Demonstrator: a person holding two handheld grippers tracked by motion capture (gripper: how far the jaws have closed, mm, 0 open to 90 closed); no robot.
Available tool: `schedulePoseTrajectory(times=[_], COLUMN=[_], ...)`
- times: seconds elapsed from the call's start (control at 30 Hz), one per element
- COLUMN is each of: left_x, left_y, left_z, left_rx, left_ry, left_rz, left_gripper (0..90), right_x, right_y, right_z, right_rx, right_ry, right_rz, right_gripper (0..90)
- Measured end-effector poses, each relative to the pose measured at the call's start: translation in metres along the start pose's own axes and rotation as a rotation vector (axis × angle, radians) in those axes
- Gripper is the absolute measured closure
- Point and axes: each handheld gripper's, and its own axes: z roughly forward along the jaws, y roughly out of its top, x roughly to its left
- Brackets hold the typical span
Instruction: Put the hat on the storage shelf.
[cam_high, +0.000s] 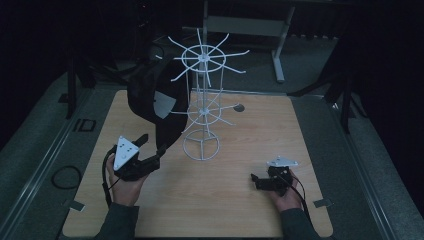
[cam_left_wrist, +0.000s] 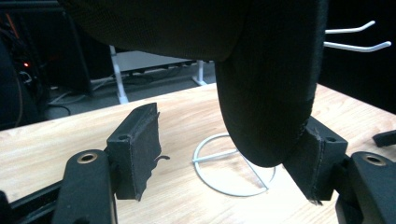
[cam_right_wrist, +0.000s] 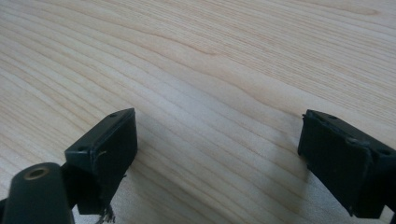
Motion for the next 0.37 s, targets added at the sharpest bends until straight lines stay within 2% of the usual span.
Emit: schedulePoseTrajectory(times=[0.37], left_x=[-0.0064], left_y=[-0.0019], left_z=[0.0017], left_rx=[0.036], left_ry=[-0.038], left_rz=[-0.034], left_gripper=[32.4], right_x=[0.0001], right_y=[0.0000], right_z=[0.0000], right_rx=[0.001], right_ry=[0.001], right_rz=[0.001], right_gripper=[11.7])
